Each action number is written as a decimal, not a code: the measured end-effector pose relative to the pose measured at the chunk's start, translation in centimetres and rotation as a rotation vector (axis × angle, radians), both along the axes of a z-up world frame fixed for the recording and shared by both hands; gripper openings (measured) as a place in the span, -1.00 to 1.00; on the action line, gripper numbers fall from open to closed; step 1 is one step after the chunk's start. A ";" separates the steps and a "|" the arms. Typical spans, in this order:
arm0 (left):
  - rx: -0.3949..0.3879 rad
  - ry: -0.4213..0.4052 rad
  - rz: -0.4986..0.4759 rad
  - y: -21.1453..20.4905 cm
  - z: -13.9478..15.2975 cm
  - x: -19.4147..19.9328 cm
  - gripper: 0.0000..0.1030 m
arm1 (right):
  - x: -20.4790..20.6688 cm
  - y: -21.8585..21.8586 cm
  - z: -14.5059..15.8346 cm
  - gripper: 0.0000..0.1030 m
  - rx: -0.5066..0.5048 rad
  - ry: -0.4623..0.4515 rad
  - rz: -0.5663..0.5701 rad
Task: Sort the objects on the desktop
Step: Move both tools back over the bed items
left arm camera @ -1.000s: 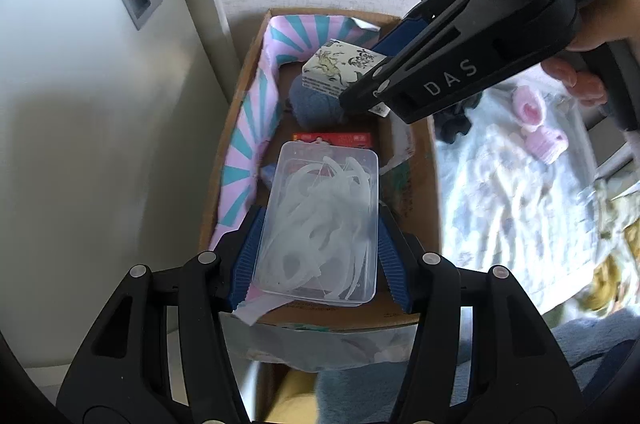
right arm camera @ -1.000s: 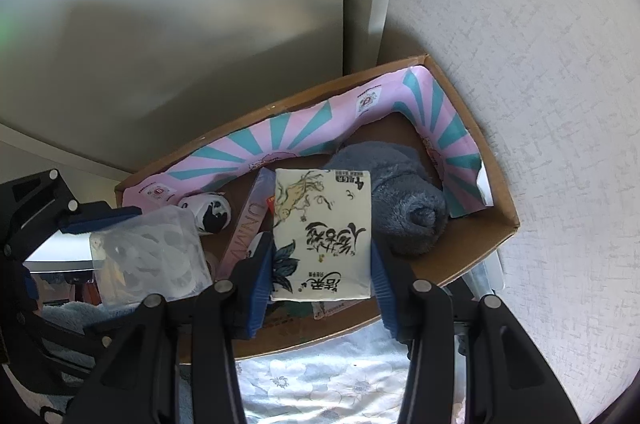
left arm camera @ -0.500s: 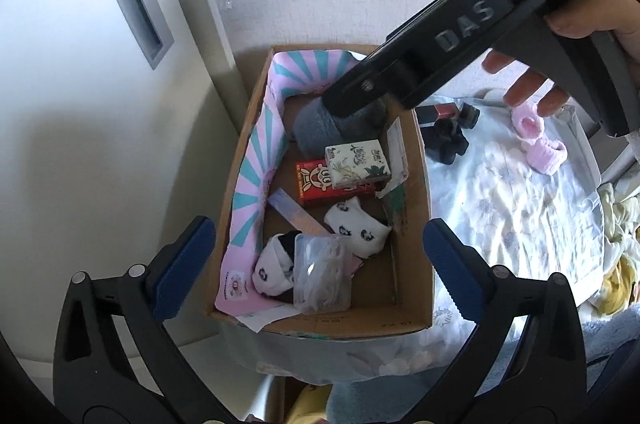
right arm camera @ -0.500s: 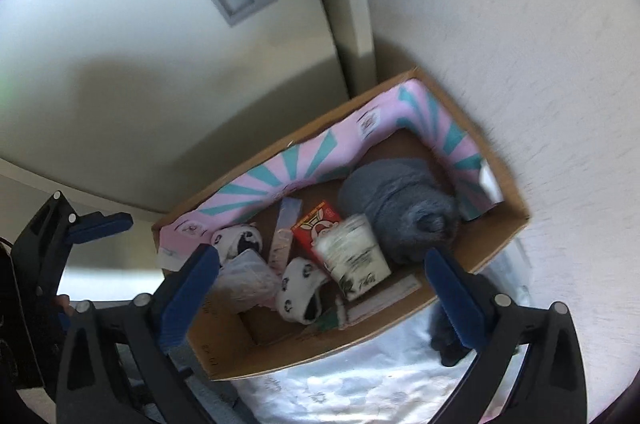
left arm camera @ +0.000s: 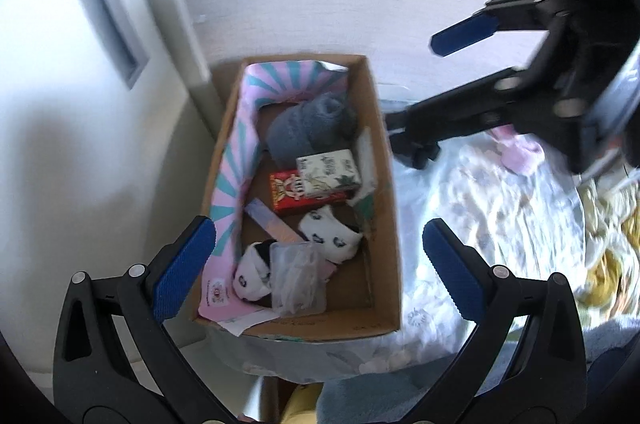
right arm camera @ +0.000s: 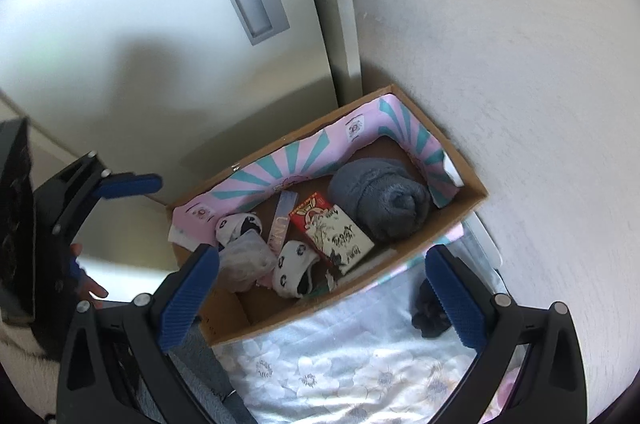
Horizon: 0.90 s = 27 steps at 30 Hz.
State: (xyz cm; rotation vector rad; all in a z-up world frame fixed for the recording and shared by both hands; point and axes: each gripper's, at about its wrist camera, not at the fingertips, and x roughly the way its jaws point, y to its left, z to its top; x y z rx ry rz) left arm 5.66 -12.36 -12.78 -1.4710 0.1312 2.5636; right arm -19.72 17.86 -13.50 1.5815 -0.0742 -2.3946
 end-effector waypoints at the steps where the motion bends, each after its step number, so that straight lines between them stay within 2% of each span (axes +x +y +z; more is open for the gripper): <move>1: -0.003 -0.001 -0.019 0.4 0.1 0.1 1.00 | 0.8 0.3 0.4 0.99 -0.003 0.000 -0.004; 5: -0.018 0.002 -0.077 2.2 1.0 -0.1 1.00 | 4.5 2.4 2.4 0.99 0.068 0.004 -0.052; 9: -0.063 0.025 -0.125 5.3 2.3 -0.3 1.00 | 8.8 5.7 3.6 0.99 0.197 0.017 -0.179; 14: -0.109 0.070 -0.163 9.5 2.8 -1.2 1.00 | 14.7 10.6 2.8 0.99 0.204 -0.041 -0.353; 20: -0.096 0.049 -0.163 14.4 0.8 -2.4 1.00 | 23.0 14.4 0.5 0.99 0.264 -0.067 -0.502; 27: -0.101 0.016 -0.118 19.8 -3.9 -4.3 1.00 | 30.6 17.0 -2.8 0.99 0.246 -0.122 -0.586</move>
